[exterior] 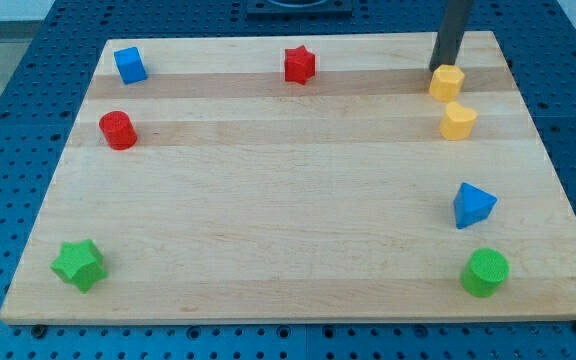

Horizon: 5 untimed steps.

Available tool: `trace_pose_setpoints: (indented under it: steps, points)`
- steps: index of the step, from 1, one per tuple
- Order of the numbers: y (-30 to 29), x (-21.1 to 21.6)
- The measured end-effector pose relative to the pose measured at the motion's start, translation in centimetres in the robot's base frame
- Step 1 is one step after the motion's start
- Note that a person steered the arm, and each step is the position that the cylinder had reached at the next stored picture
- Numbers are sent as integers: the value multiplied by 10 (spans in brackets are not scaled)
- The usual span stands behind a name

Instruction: Push the yellow hexagon along with yellow heart down

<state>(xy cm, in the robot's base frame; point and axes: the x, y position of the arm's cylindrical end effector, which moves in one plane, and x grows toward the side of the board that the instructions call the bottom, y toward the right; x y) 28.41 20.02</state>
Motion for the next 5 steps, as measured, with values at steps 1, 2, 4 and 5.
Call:
trace_pose_setpoints:
  steps: [1,2,4,5]
  points:
    - [2,26]
    - [2,54]
    - [2,99]
    - [2,121]
